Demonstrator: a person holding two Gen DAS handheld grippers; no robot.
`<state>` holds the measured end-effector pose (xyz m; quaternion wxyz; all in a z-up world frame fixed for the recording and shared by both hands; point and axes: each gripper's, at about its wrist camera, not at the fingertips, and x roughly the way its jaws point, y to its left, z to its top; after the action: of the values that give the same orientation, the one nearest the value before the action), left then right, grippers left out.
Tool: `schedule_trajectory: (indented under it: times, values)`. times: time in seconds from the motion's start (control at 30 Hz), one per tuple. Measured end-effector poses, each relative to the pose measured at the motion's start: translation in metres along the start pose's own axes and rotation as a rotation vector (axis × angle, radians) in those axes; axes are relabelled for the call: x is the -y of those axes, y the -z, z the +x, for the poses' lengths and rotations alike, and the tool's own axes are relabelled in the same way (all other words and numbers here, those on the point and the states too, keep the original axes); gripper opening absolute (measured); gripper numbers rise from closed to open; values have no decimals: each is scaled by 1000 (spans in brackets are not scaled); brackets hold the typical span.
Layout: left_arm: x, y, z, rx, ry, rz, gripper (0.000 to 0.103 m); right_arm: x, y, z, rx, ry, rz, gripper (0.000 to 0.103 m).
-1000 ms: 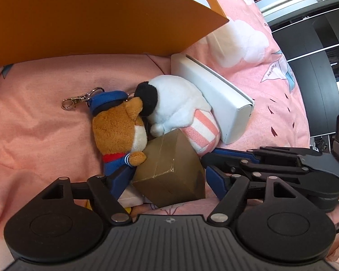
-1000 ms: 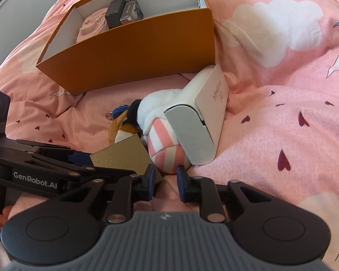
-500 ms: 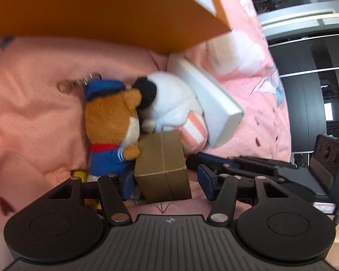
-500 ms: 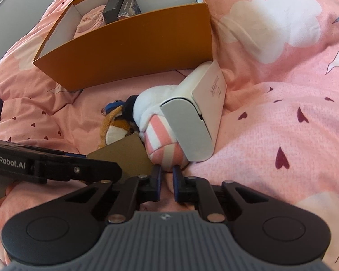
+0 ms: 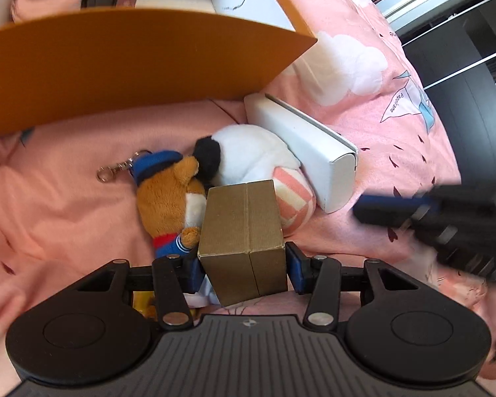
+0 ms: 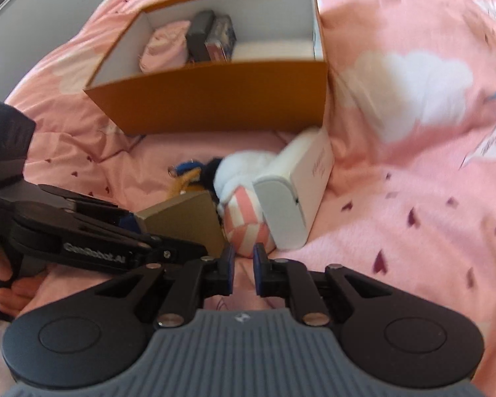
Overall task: Organize objects
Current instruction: 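Grasp the small brown cardboard box with the left gripper, then lift the brown box with the left gripper while the right grasps the long white box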
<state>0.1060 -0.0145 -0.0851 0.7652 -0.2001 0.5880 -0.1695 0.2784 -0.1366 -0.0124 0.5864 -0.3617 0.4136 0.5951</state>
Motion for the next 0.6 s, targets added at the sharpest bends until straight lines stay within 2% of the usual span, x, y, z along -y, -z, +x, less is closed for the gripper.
schedule_trajectory:
  times: [0.03,0.13,0.2,0.27,0.47,0.6]
  values:
    - [0,0,-3,6,-7,7,55,1,-6,-7,22,7,-10,14]
    - [3,0,-10,25,-36,37,55,10,-27,-16,67,30,-2,25]
    - [6,-1,-16,46,-65,60,55,18,-45,-11,69,54,4,28]
    - [9,-3,-21,65,-85,80,55,29,-64,5,19,67,31,38]
    - [11,-13,-30,105,-124,99,55,40,-92,61,-153,118,19,43]
    - [5,-22,-39,131,-121,80,55,44,-98,81,-203,121,21,44]
